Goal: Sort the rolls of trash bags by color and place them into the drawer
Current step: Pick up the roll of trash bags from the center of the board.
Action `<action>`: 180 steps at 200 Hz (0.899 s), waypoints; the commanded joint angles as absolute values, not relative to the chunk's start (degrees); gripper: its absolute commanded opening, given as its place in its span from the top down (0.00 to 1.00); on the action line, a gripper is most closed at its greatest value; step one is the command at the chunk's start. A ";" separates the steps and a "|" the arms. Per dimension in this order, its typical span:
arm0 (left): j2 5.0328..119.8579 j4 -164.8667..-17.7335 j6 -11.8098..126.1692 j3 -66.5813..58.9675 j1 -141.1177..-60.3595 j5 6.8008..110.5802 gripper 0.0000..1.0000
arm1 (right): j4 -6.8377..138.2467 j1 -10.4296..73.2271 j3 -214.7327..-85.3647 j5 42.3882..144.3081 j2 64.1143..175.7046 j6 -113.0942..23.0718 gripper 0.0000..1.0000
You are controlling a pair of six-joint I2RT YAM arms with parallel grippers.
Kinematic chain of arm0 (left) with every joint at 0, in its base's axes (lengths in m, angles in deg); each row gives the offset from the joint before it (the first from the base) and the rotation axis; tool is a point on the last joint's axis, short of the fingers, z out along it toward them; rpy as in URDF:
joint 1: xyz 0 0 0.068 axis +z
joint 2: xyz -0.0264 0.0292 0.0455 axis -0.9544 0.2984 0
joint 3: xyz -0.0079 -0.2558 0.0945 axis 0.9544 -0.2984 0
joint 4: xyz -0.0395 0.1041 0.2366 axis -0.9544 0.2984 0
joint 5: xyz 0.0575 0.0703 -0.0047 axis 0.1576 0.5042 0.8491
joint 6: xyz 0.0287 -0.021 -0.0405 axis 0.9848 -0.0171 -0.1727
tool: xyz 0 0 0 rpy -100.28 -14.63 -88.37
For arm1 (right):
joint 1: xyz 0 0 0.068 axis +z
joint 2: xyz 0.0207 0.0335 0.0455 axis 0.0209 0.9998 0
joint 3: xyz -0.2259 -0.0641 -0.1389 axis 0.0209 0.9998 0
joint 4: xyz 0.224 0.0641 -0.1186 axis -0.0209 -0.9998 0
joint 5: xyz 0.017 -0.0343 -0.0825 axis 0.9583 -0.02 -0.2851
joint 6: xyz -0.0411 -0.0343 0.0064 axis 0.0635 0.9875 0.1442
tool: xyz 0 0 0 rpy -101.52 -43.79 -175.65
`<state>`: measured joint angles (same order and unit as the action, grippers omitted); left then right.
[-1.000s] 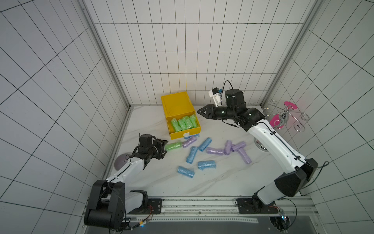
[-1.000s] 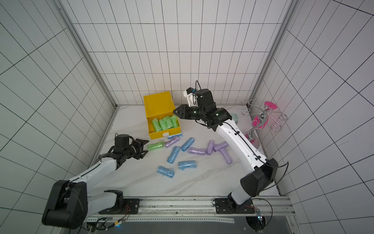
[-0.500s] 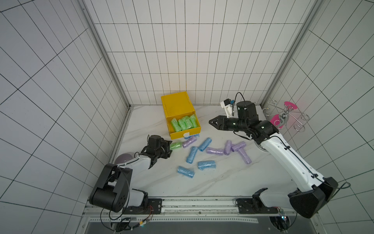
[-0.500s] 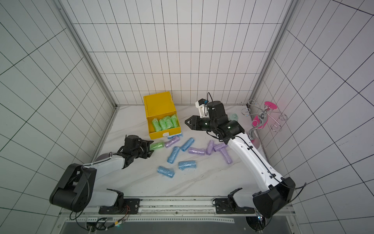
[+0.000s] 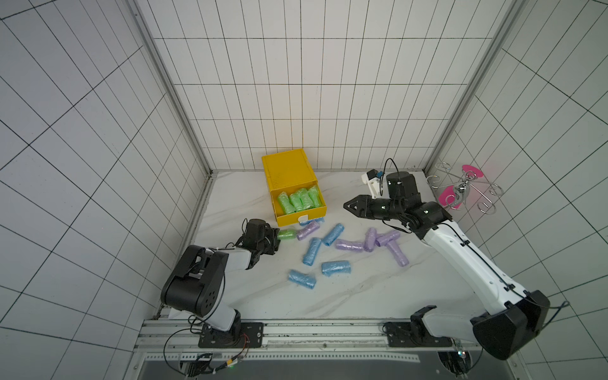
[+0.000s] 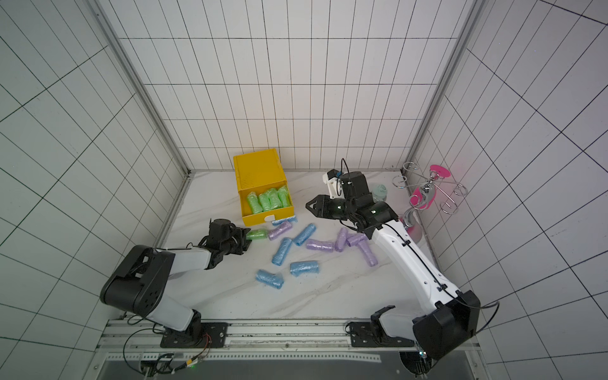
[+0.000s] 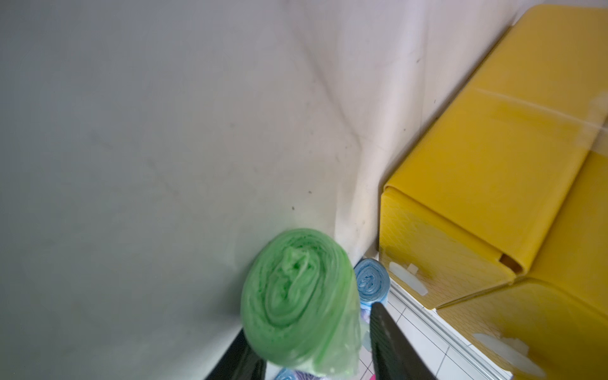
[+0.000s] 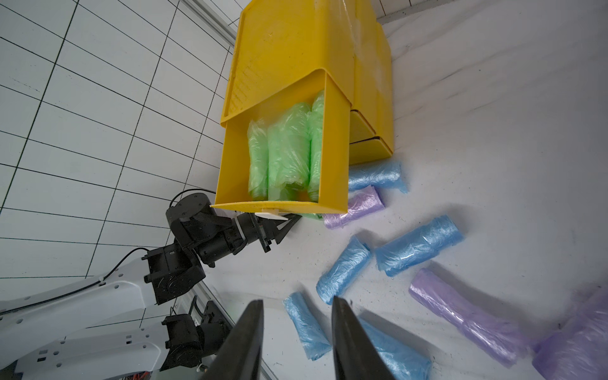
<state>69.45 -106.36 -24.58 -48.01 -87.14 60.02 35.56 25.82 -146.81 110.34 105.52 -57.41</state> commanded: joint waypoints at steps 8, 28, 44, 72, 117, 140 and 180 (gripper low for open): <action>71.38 -107.80 -25.19 -49.25 -87.41 61.17 0.67 | 38.25 24.69 -145.11 111.80 104.08 -58.46 0.63; 72.00 -109.07 -25.33 -49.84 -87.41 60.64 0.78 | 38.70 24.40 -144.80 111.85 103.82 -58.82 0.63; 72.03 -110.00 -25.61 -50.59 -87.32 60.65 0.84 | 39.02 24.27 -144.57 112.09 103.64 -59.00 0.63; 68.02 -108.43 -24.52 -52.91 -86.25 61.39 0.91 | 38.64 24.04 -144.40 112.68 103.22 -58.75 0.63; 54.39 -95.64 -13.66 -52.49 -78.88 57.34 0.96 | 37.69 24.05 -144.90 112.08 104.25 -58.21 0.65; 50.15 -88.19 -6.06 -49.00 -74.79 51.90 0.98 | 36.94 23.72 -146.39 112.44 107.38 -58.99 0.64; 43.73 -72.79 8.12 -39.25 -71.38 47.44 0.99 | 37.73 23.36 -146.95 116.18 110.33 -59.00 0.65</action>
